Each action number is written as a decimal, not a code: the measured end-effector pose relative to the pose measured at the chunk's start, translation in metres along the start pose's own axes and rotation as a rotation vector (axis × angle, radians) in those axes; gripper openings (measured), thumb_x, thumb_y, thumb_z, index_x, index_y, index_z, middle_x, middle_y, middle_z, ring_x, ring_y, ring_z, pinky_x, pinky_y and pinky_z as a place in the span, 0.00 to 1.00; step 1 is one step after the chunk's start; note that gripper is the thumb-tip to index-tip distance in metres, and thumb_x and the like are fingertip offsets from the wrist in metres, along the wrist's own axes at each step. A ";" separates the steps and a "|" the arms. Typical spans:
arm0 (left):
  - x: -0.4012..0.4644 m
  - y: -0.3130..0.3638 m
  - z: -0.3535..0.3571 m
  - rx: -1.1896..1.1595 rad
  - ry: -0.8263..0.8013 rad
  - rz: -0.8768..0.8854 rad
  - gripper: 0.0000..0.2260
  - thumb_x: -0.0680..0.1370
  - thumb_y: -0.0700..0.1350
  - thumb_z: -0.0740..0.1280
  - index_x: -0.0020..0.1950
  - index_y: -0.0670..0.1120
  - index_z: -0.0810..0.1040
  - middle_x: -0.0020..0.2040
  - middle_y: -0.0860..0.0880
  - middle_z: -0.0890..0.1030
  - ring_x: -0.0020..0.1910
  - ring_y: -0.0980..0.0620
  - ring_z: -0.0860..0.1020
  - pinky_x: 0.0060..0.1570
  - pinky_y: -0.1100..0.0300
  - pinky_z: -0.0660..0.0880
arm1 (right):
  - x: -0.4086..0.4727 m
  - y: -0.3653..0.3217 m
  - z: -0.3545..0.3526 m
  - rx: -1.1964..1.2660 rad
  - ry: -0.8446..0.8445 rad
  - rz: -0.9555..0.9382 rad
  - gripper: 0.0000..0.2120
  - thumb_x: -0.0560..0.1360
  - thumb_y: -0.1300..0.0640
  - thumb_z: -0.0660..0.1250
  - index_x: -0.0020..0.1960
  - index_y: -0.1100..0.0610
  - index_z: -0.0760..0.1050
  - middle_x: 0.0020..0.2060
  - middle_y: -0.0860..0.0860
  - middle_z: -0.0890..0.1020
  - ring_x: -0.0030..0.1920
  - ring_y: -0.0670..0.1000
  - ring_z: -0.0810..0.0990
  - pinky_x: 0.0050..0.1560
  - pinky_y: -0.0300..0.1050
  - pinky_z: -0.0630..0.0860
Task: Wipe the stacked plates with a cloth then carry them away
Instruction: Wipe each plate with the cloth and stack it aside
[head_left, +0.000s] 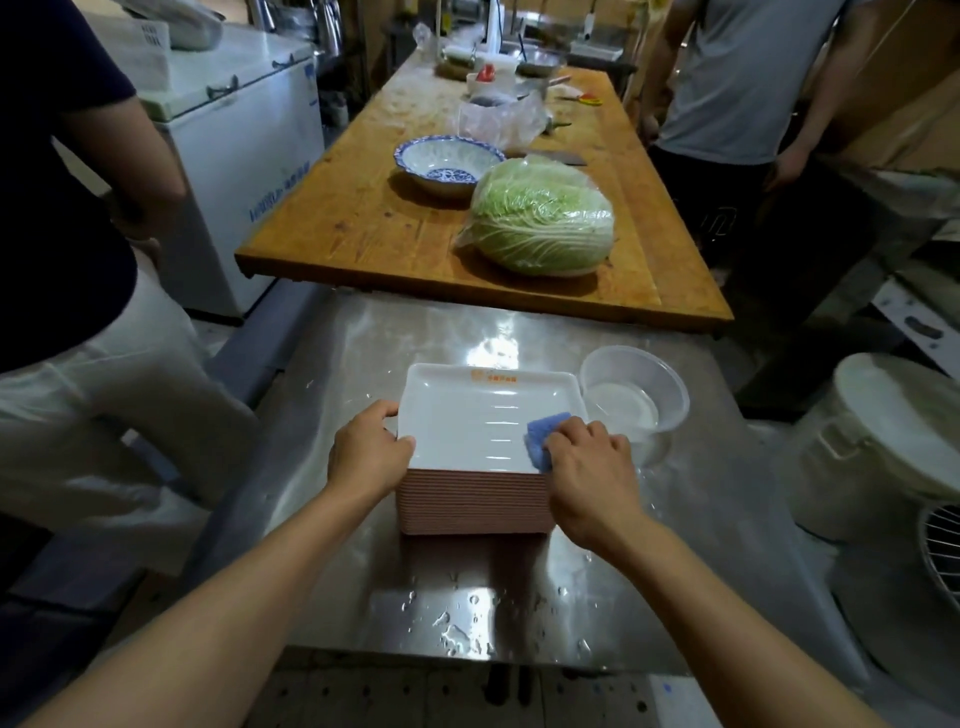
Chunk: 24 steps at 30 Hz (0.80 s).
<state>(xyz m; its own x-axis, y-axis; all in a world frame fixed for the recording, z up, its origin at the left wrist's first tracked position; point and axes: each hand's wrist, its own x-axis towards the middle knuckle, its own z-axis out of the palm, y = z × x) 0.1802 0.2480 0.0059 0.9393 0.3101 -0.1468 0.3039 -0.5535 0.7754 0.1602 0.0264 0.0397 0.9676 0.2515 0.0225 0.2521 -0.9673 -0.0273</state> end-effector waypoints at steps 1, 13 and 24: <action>0.001 0.000 0.001 0.013 0.007 0.007 0.14 0.73 0.38 0.66 0.57 0.49 0.76 0.29 0.50 0.74 0.32 0.47 0.74 0.36 0.53 0.74 | 0.002 0.005 0.000 -0.013 0.003 0.008 0.12 0.69 0.62 0.59 0.52 0.55 0.72 0.57 0.52 0.72 0.55 0.55 0.68 0.50 0.48 0.60; 0.004 -0.004 0.003 0.067 0.032 0.033 0.11 0.73 0.38 0.67 0.54 0.48 0.75 0.35 0.51 0.76 0.39 0.48 0.77 0.43 0.50 0.78 | 0.067 -0.024 0.017 0.250 0.059 -0.091 0.15 0.76 0.61 0.58 0.61 0.62 0.72 0.64 0.57 0.68 0.59 0.59 0.66 0.60 0.48 0.66; -0.007 -0.010 0.001 -0.200 -0.031 0.024 0.15 0.78 0.41 0.62 0.65 0.48 0.75 0.33 0.48 0.76 0.30 0.52 0.72 0.34 0.58 0.70 | 0.042 -0.064 0.002 0.472 -0.213 -0.343 0.20 0.74 0.64 0.59 0.65 0.54 0.74 0.66 0.54 0.70 0.63 0.57 0.66 0.66 0.51 0.63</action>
<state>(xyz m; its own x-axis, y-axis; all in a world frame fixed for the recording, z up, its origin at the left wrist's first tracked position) 0.1706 0.2508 -0.0011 0.9514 0.2726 -0.1433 0.2465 -0.3951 0.8849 0.1848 0.0989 0.0404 0.7998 0.5934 -0.0905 0.4812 -0.7239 -0.4945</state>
